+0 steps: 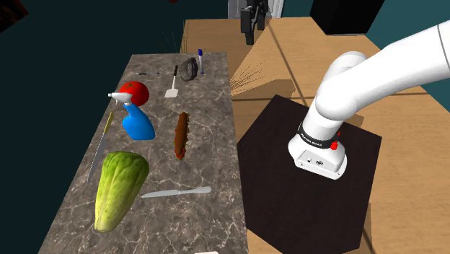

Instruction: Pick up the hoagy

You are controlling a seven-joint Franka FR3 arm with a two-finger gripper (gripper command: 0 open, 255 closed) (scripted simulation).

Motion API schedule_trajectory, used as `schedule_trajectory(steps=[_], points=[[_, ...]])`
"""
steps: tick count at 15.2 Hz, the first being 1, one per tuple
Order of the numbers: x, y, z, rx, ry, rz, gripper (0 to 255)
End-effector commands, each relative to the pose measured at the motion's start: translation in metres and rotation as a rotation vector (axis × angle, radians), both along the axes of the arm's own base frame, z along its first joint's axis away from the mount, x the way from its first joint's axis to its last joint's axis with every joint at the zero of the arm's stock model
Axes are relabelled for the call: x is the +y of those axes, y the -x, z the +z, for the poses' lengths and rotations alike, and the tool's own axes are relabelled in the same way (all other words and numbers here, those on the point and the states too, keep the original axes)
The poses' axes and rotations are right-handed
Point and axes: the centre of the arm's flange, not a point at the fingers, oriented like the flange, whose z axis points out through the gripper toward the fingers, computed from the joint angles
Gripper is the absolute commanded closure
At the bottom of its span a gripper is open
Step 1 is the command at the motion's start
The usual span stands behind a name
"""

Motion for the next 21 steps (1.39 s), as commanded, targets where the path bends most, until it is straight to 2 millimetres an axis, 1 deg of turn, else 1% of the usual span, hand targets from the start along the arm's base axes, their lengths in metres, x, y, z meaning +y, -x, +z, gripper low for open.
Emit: schedule_trajectory(steps=[1,6,11,16,21], points=[[0.0,0.0,0.0,0.0,0.0,0.0,0],[0.039,-0.007,-0.049,-0.006,-0.01,-0.16,0],[0.077,-0.021,-0.098,-0.011,-0.019,-0.321,0],[0.113,-0.041,-0.146,-0.017,-0.029,-0.481,0],[0.145,-0.066,-0.193,-0.022,-0.039,-0.641,0]])
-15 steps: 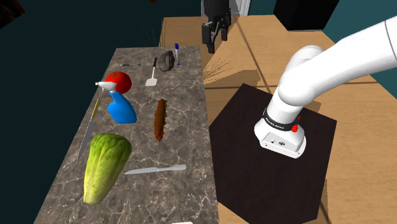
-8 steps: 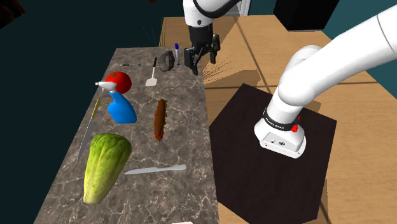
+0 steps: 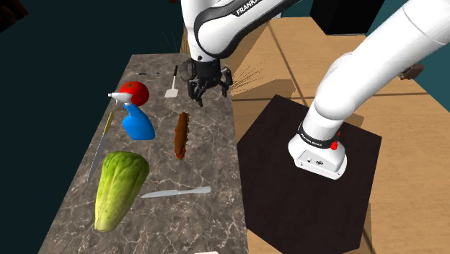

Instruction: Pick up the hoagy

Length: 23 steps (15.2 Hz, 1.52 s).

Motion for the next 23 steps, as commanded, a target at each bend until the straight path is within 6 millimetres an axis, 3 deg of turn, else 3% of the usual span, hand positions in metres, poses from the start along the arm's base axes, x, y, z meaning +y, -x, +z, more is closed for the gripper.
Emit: schedule_trajectory(steps=[1,14,23], points=[[0.013,-0.013,-0.022,-0.003,-0.006,-0.069,0],[0.074,-0.103,-0.143,-0.018,-0.03,-0.484,0],[0.074,-0.103,-0.183,-0.018,-0.03,-0.484,0]])
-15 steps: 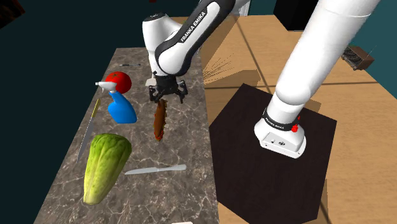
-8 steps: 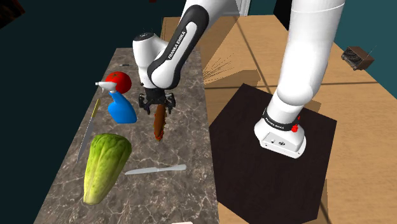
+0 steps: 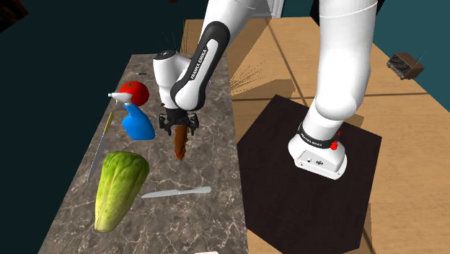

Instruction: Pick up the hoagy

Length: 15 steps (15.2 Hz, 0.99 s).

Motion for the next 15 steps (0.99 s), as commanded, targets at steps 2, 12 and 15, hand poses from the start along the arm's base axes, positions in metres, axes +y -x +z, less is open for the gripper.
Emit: schedule_trajectory(steps=[2,12,15], points=[[0.0,0.001,-0.003,0.0,0.0,0.0,255],[0.0,0.001,0.003,0.0,0.0,0.0,255],[0.0,0.0,0.019,0.0,0.0,0.0,255]])
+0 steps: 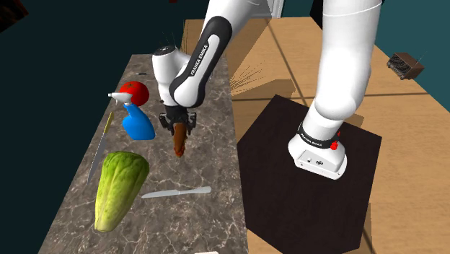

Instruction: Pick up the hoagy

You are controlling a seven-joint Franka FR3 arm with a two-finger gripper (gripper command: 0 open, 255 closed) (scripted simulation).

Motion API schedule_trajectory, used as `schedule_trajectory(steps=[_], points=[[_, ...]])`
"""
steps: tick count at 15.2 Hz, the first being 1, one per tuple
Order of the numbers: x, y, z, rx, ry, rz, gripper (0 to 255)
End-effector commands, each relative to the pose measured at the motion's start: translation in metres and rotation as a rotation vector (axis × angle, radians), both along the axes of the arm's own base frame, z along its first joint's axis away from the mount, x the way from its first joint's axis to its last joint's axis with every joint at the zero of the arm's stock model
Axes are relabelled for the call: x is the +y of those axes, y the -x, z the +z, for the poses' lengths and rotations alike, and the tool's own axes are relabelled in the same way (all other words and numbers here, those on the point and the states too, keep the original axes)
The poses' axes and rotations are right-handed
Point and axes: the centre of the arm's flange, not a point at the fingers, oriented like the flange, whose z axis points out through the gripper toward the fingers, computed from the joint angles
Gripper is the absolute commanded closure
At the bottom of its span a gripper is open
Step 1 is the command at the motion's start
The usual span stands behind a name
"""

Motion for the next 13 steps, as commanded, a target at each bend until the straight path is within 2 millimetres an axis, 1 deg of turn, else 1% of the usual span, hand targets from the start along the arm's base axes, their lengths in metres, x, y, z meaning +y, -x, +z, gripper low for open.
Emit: schedule_trajectory(steps=[1,11,13], points=[[0.0,-0.001,0.01,0.0,0.0,0.0,255],[0.0,-0.001,0.063,0.0,0.0,0.0,255],[0.0,-0.001,0.063,0.0,0.0,0.0,255]])
